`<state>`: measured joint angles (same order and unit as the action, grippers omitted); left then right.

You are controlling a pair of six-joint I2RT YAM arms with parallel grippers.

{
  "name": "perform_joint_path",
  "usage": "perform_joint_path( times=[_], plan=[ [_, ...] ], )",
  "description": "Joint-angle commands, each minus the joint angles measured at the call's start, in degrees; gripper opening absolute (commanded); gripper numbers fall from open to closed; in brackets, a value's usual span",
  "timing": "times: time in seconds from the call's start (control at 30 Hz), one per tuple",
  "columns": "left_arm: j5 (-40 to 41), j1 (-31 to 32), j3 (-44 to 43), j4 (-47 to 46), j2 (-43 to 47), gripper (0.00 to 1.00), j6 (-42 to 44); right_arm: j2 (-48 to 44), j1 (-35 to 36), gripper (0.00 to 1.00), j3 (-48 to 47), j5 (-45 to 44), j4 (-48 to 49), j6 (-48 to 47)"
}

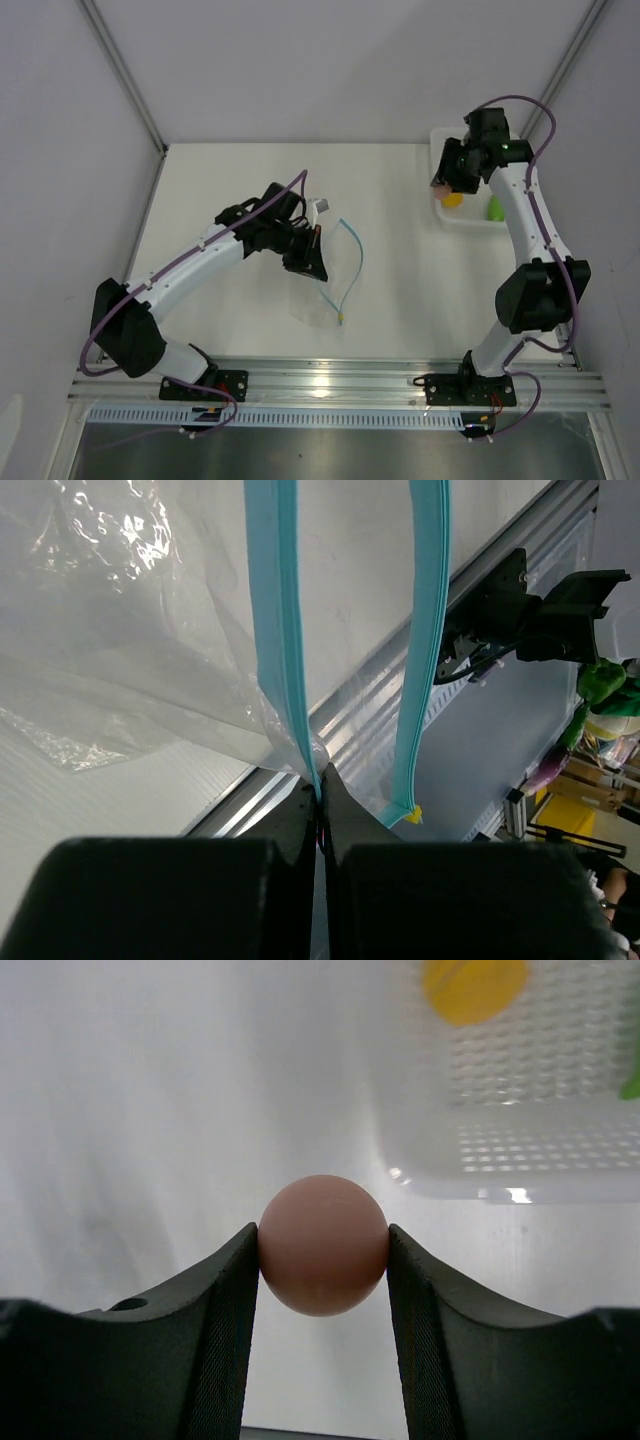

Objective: Place the food in the zip-top bag and seal the zipper
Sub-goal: Place the fake fruit in the zipper food storage bag.

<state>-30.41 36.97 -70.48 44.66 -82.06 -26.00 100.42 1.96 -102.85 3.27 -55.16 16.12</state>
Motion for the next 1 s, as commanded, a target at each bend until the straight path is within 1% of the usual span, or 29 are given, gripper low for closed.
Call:
perform_joint_path(
  times=[0.0, 0.07, 0.1, 0.2, 0.23, 0.27, 0.37, 0.43, 0.53, 0.57, 0.67, 0.83, 0.9, 0.97],
  plan=[
    [-3.6, -0.8, -2.2, -1.9, -0.9, 0.01, -1.9, -8.6, 6.5, 0.00, 2.7, 5.6, 1.6, -3.2],
    [-4.1, -0.8, -2.3, -2.0, -1.3, 0.01, -2.3, -11.1, 9.1, 0.00, 4.3, 8.0, 2.6, -3.4],
    [-4.3, -0.8, -2.2, -2.0, -1.3, 0.00, -2.3, -12.5, 12.0, 0.00, 6.3, 9.1, 3.9, -3.5],
    [-4.7, -0.8, -2.6, -1.5, -1.7, 0.00, -2.4, -18.7, 17.2, 0.00, 9.8, 12.4, 7.9, -4.7],
    [-4.8, -0.8, -2.7, -1.4, -1.8, 0.01, -2.5, -20.2, 20.3, 0.00, 12.3, 13.7, 9.2, -5.1],
    [-5.1, -0.9, -2.7, -1.5, -1.9, 0.01, -2.7, -23.3, 21.8, 0.00, 13.7, 14.8, 10.3, -5.9],
    [-5.8, -0.8, -2.6, -1.6, -2.0, 0.01, -3.4, -28.2, 25.8, 0.00, 19.1, 18.4, 15.4, -6.0],
    [-6.1, -0.9, -2.5, -1.9, -1.8, 0.01, -3.7, -29.5, 27.4, 0.00, 21.4, 20.2, 16.8, -5.2],
    [-6.6, -0.8, -2.0, -2.7, -1.3, 0.01, -4.6, -30.2, 29.4, 0.00, 24.2, 20.9, 18.2, -4.2],
    [-6.8, -0.9, -1.9, -2.9, -1.3, 0.01, -5.1, -30.2, 31.2, 0.00, 24.9, 20.9, 18.9, -3.9],
    [-7.3, -0.8, -1.7, -3.7, -0.9, 0.01, -6.1, -29.1, 33.9, 0.00, 25.3, 20.1, 20.0, -3.2],
    [-6.9, -0.8, -1.9, -3.6, 0.1, 0.00, -6.4, -26.3, 35.5, 0.00, 25.5, 20.8, 22.1, -1.6],
    [-6.7, -0.9, -1.9, -3.4, 0.7, 0.01, -6.4, -25.2, 35.7, 0.02, 25.2, 20.6, 21.9, -1.6],
    [-6.2, -0.8, -2.0, -3.0, 1.4, 0.01, -6.3, -24.7, 35.9, 0.08, 25.0, 19.9, 21.7, -1.6]
  ],
)
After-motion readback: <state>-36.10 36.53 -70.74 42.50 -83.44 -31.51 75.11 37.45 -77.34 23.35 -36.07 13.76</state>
